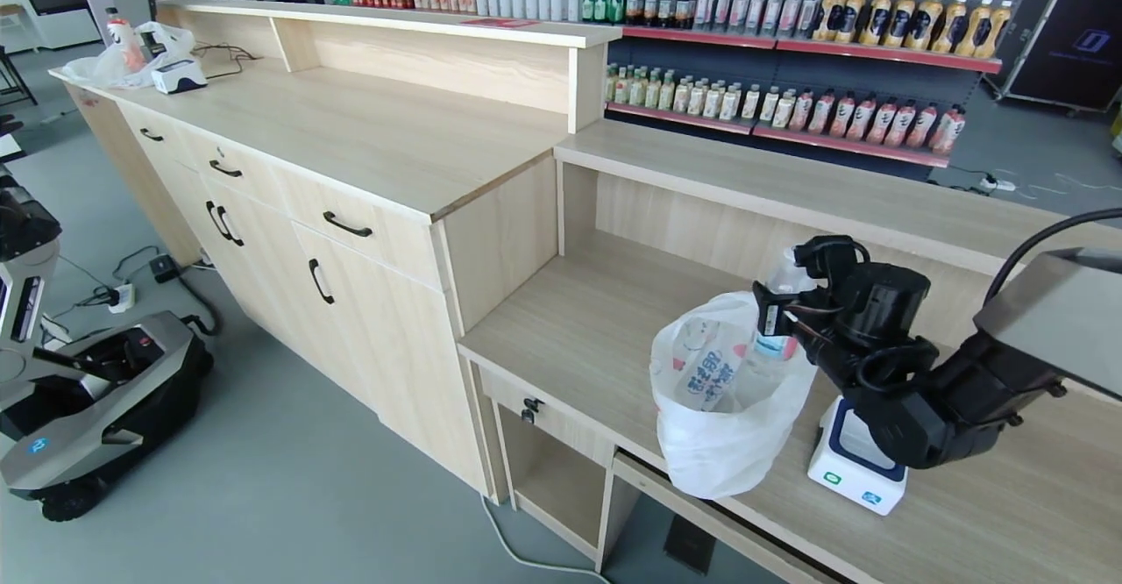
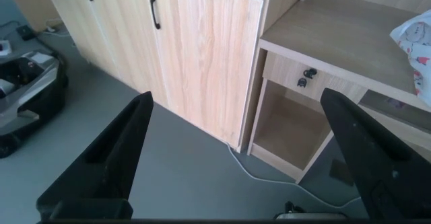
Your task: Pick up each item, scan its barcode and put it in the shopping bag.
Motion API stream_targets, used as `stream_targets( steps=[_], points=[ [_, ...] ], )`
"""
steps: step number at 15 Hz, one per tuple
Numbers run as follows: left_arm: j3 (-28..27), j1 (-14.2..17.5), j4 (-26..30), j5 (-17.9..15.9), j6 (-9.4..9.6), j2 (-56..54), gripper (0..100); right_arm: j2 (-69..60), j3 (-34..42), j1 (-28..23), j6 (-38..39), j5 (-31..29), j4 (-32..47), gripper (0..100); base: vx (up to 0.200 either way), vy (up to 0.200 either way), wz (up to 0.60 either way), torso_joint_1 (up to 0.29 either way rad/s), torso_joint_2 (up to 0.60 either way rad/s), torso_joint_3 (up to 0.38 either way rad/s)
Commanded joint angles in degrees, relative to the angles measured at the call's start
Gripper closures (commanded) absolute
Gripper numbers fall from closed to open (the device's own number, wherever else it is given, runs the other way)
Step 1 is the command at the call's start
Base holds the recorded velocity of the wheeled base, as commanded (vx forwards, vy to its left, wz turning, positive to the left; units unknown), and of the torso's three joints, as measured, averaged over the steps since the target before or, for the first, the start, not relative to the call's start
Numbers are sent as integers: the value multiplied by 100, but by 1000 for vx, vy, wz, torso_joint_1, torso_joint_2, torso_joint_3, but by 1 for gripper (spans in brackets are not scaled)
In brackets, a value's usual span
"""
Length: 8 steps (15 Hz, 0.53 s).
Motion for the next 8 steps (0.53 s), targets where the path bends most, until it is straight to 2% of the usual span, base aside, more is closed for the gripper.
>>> stream_targets(
  steps=[1,5,8],
  points=[
    [0,0,-1,0,-3,-2,0,793,-471,75,120,142,-33,100,0,0,0,0,0,0],
    [0,0,-1,0,-3,-2,0,1338,-989,102,-30,177,-94,100,0,0,0,0,0,0],
    [0,0,-1,0,-3,-2,0,1566,-936,40,-100,177,-156,100,0,0,0,0,0,0]
  ],
)
